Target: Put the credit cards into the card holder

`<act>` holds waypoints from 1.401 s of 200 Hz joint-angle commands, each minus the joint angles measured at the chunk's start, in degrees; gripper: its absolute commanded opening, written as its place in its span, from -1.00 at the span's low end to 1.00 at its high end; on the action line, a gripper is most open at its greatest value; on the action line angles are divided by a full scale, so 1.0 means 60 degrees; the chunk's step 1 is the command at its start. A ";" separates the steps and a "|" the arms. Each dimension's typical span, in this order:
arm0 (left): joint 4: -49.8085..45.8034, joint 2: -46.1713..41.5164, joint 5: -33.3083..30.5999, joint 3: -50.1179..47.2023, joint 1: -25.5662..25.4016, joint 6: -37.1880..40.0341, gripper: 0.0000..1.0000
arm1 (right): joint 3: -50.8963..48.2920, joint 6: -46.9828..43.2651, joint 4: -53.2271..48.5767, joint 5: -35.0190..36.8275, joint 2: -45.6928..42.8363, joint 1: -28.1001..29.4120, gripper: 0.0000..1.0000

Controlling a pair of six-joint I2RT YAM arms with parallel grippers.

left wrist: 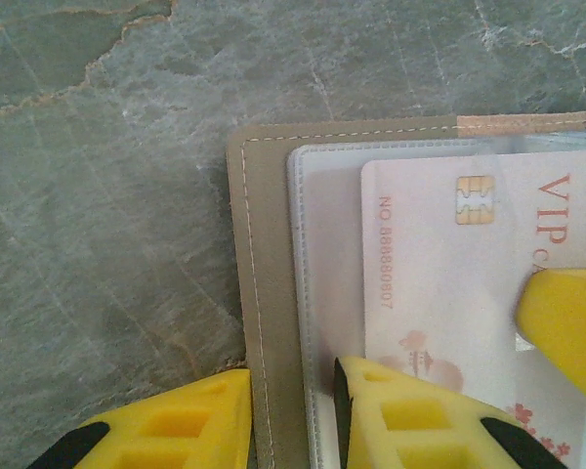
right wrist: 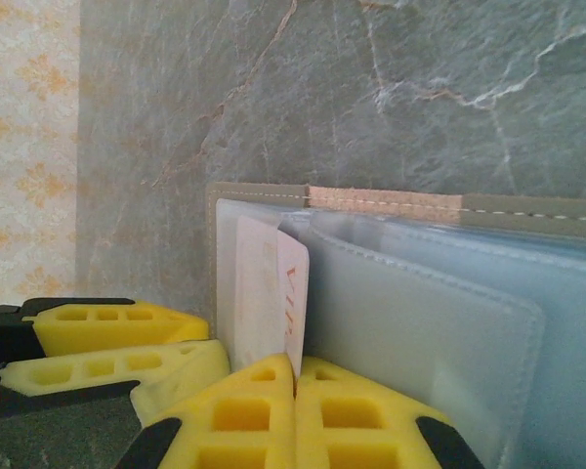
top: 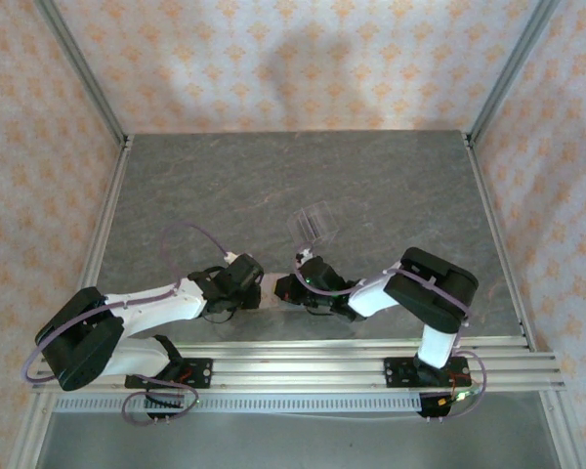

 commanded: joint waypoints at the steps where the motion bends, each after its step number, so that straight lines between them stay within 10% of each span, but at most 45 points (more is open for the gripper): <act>1: -0.0409 -0.0013 -0.0206 -0.0137 -0.0047 0.0010 -0.44 | 0.0035 -0.0253 -0.1022 -0.0319 0.0528 0.0134 -1.00; 166: -0.1739 -0.1643 0.0539 0.0330 0.0742 0.0167 -0.48 | 0.1233 -0.0984 -0.5941 0.1244 -0.1731 0.0164 -0.34; 233: -0.1277 -0.0838 0.0850 0.0760 0.0872 0.0563 -0.74 | 0.2384 -0.1498 -0.7533 0.1400 -0.1602 0.0170 -1.00; 280: -0.0635 0.0033 0.1156 0.0816 0.0963 0.0739 -0.77 | 0.2855 -0.1597 -0.7618 0.1253 -0.1152 0.0192 -1.00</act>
